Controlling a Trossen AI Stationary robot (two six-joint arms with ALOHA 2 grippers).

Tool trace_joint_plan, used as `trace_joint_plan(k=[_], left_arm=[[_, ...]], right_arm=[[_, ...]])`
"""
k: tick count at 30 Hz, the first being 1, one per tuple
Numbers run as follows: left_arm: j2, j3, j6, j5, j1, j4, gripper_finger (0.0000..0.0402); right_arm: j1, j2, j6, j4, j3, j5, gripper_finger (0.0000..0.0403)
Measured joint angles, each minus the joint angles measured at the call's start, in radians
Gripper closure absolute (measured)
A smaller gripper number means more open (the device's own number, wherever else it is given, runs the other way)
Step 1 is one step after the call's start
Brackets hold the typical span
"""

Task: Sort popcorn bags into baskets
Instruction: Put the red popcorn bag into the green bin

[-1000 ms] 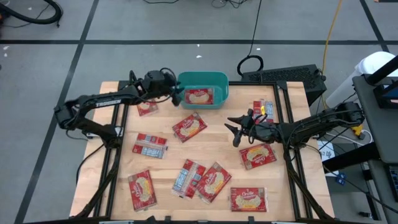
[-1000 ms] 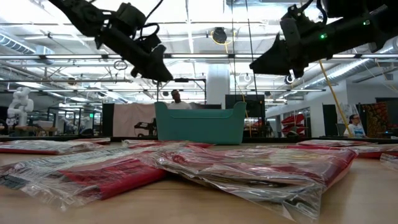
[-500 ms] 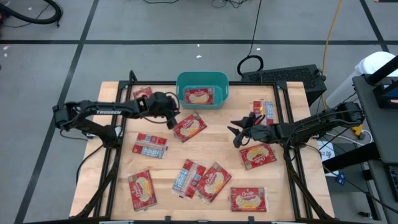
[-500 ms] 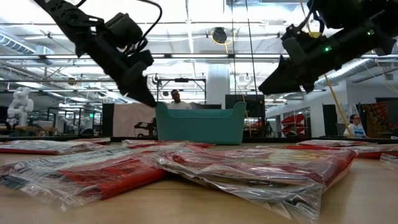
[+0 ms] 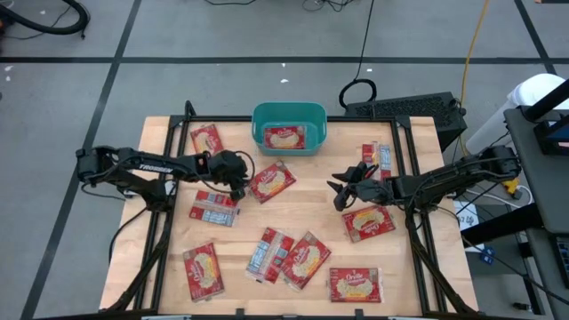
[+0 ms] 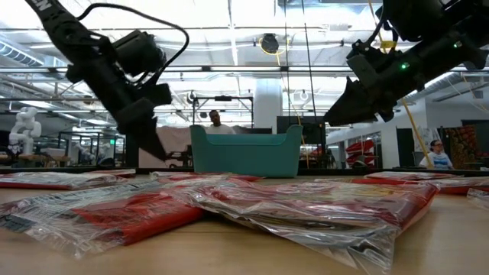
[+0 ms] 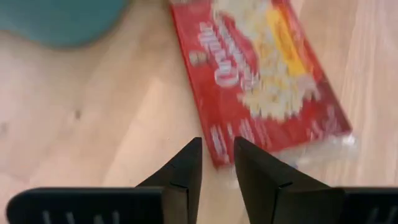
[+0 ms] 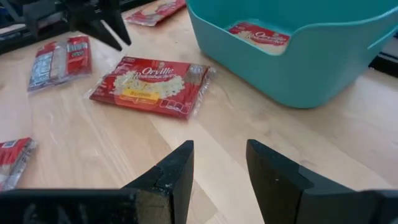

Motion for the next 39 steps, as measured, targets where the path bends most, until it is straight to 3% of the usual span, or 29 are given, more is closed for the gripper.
trace_joint_plan(k=[3,11,17,22,30,35,39], left_arm=[[0.000,-0.019,-0.045,0.003,0.002,0.009,0.0269],[0.012,-0.068,-0.124,0.042,-0.028,0.119,0.0131],[0.071,-0.077,-0.170,-0.002,-0.033,0.168,0.0102],[0.135,-0.077,-0.109,0.058,-0.034,0.240,0.0169],[0.173,-0.075,0.058,0.049,-0.033,0.339,0.0379],[0.112,-0.074,0.154,0.046,-0.037,0.405,0.0387],[0.048,-0.060,0.233,0.041,-0.052,0.420,0.0396]], right_arm=[[-0.001,0.000,-0.032,0.023,0.000,0.000,0.0264],[-0.028,0.000,-0.061,0.033,0.000,0.001,0.0264],[-0.044,0.004,-0.083,0.036,0.000,0.001,0.0264],[-0.045,0.005,-0.095,0.074,0.000,0.000,0.0264],[-0.045,0.005,-0.154,0.345,-0.064,-0.007,0.0264],[-0.036,0.006,-0.132,0.368,0.000,-0.117,0.0264],[-0.018,0.037,-0.145,0.250,0.111,-0.134,0.0264]])
